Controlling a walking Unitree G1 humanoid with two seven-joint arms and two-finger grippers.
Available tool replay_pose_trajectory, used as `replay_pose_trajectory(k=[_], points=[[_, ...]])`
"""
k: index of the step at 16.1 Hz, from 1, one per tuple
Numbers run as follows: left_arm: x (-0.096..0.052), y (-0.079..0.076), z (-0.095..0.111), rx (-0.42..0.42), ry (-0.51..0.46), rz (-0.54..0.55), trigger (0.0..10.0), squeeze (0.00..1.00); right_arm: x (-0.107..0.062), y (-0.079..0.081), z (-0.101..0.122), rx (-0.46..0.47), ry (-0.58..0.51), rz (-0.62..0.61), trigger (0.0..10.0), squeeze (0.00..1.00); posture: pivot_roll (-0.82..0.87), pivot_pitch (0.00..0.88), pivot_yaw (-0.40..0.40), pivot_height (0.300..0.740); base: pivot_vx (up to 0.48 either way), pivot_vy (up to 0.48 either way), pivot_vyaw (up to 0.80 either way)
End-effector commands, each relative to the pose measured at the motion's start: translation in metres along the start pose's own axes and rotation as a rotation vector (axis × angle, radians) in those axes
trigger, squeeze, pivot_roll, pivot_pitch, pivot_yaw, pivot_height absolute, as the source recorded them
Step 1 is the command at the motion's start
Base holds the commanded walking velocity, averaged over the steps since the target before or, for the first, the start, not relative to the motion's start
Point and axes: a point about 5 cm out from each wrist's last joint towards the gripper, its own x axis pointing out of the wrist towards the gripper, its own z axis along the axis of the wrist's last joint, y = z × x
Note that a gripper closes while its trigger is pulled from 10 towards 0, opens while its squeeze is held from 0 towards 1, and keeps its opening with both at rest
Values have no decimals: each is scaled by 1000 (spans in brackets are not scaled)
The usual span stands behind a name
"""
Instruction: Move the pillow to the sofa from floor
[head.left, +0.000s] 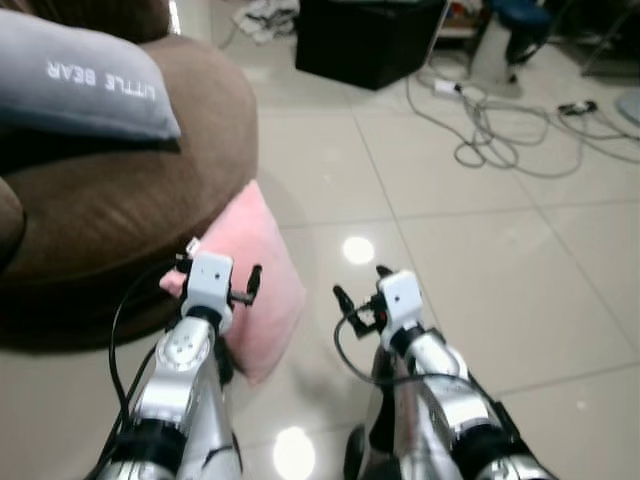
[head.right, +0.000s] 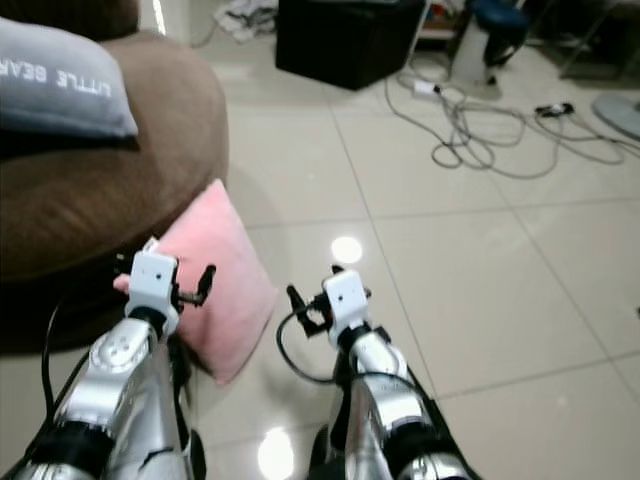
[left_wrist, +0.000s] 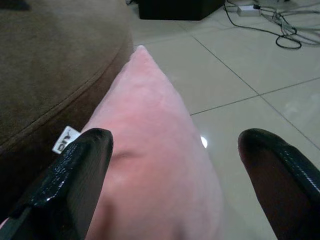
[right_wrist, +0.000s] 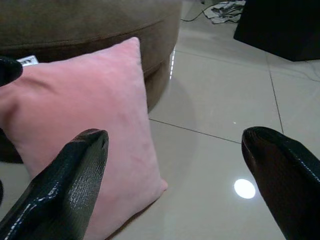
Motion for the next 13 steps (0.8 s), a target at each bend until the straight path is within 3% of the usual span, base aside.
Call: replay_pose_trajectory(k=[1,13], points=[[-1,-7,0,6,3,-16,10000,1000,-7,-4,-8,1,36,-12,10000,212,75,180,-117,471,0,0,0],[3,-3,3,-13,-2,12,10000,1000,-12,-1,-10,8,37,3,10000,212,66,175,-113,471,0,0,0]])
